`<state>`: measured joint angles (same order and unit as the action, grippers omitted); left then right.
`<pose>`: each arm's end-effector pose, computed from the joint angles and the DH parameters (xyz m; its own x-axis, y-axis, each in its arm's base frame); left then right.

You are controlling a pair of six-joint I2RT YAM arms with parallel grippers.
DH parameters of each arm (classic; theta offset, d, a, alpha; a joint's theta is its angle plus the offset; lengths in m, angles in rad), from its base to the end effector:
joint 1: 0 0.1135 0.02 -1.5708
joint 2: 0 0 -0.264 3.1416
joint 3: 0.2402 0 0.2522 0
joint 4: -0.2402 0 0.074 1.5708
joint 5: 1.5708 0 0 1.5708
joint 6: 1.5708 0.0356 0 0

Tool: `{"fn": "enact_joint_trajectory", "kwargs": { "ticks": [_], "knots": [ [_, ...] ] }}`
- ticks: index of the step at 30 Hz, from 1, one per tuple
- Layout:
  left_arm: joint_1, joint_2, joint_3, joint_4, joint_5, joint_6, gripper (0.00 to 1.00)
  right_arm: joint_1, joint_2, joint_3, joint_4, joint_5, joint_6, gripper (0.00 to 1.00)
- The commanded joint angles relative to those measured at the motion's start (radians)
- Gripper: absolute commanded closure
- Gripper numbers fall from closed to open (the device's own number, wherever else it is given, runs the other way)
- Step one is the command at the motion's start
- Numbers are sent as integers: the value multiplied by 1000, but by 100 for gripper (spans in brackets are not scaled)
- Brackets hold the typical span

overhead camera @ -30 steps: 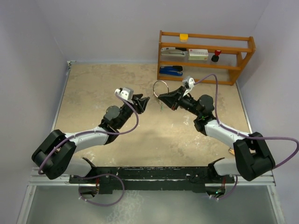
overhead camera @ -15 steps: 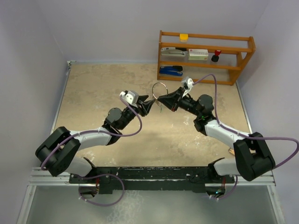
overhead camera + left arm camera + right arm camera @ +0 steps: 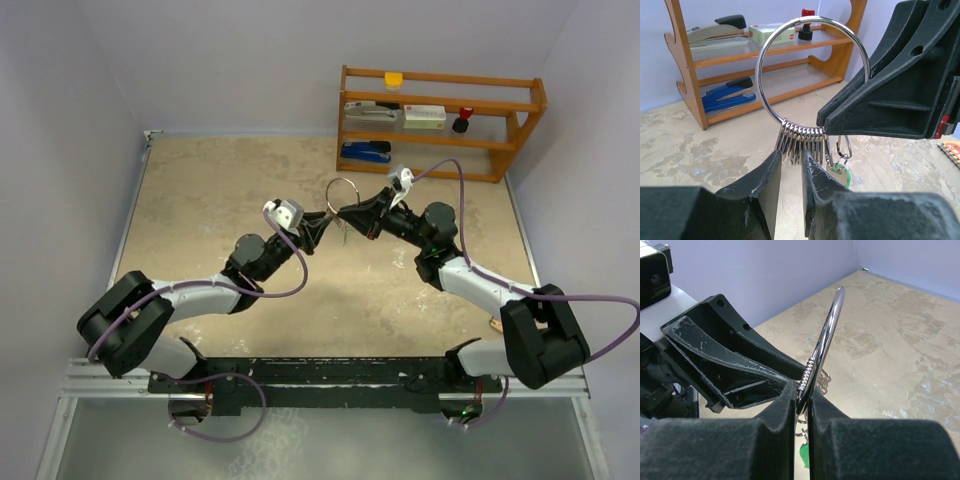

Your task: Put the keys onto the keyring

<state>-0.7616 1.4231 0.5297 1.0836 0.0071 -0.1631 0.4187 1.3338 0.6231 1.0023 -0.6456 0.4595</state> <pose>0.2090 -0.1997 0.2421 0.0221 -0.2455 -0.9692 0.7081 0.6882 -0.1581 0.2479 0.1338 0.2852 -0.1421 0.3245 -0.9351 -0.8794 0.3922 0.2698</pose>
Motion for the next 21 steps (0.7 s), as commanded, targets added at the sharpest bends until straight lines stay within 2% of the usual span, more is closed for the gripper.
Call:
{"fn": "enact_joint_trajectory", "kwargs": {
  "ticks": [1, 8, 16, 18, 21],
  "knots": [
    [-8, 15, 23, 43, 5, 22, 80, 2, -39, 52, 44, -6, -14, 100],
    [-12, 56, 58, 49, 11, 28, 80, 2, -39, 51, 44, -13, -15, 100],
    [-13, 77, 86, 69, 14, 30, 73, 2, -44, 43, 44, -16, -13, 100],
    [-13, 83, 92, 66, 20, 31, 77, 2, -44, 41, 47, -17, -12, 100],
    [-15, 83, 93, 63, 18, 31, 92, 2, -44, 42, 50, -16, -10, 100]
  ]
}}
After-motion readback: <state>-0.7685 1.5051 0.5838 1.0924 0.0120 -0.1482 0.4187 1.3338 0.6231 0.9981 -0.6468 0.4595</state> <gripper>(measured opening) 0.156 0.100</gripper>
